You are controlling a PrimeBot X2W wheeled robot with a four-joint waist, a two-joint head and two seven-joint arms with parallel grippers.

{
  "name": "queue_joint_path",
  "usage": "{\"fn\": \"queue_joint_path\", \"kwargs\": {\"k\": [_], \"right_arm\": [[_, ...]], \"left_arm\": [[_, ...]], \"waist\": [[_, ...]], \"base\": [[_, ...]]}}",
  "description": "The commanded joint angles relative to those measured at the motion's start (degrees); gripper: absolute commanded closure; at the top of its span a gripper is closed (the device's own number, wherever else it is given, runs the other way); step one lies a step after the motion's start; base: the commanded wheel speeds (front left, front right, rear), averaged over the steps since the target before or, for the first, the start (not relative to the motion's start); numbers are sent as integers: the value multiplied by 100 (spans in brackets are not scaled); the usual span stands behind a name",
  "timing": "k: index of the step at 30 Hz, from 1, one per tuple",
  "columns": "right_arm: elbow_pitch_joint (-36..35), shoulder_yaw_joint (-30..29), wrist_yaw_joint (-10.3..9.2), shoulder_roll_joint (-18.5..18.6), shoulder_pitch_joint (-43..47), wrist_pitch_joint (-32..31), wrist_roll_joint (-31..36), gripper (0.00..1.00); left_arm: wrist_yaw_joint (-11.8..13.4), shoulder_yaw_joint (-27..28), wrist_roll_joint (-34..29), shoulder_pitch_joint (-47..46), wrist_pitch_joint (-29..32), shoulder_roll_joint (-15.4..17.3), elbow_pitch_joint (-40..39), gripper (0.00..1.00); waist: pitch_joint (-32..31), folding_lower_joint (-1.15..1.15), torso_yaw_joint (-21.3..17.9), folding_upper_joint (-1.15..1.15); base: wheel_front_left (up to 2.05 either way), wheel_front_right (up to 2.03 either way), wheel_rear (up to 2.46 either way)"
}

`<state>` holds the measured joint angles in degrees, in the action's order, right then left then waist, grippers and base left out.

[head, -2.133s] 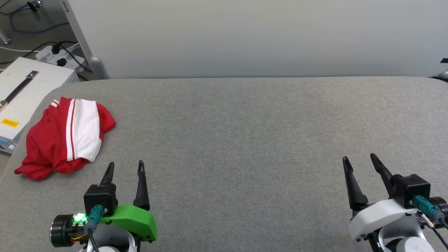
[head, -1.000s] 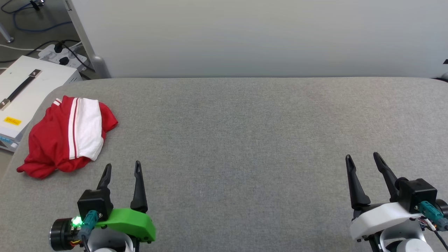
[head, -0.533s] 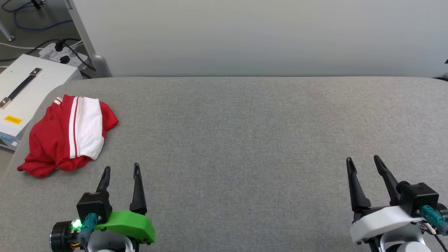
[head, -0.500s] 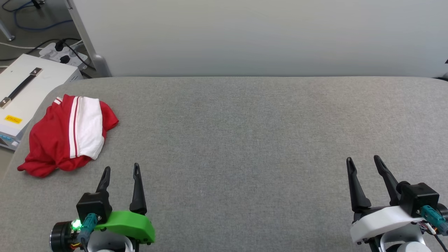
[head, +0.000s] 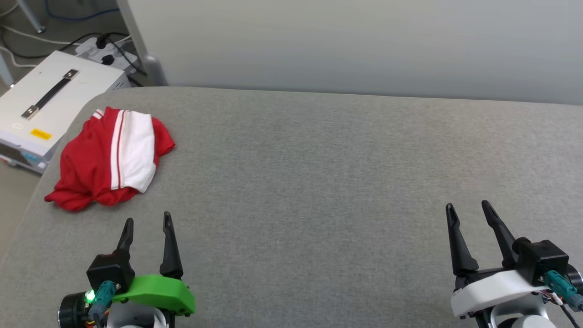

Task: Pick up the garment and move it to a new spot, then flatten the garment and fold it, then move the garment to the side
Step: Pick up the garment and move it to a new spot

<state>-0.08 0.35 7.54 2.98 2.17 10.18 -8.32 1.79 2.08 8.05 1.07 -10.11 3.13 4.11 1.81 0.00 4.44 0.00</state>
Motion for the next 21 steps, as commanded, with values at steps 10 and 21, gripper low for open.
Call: {"fn": "queue_joint_path", "kwargs": {"k": [10, 21], "right_arm": [[-85, 224, -4, -8, -29, 168, 133, 0], [-115, 460, -5, 47, -68, 295, 178, 0]], "left_arm": [[63, 182, 259, -128, -171, -19, 93, 0], [129, 289, 543, -82, -299, -22, 147, 0]], "waist": [[212, 0, 889, 0], [263, 0, 1740, 0]], "base": [[0, 0, 0], [0, 0, 0]]}}
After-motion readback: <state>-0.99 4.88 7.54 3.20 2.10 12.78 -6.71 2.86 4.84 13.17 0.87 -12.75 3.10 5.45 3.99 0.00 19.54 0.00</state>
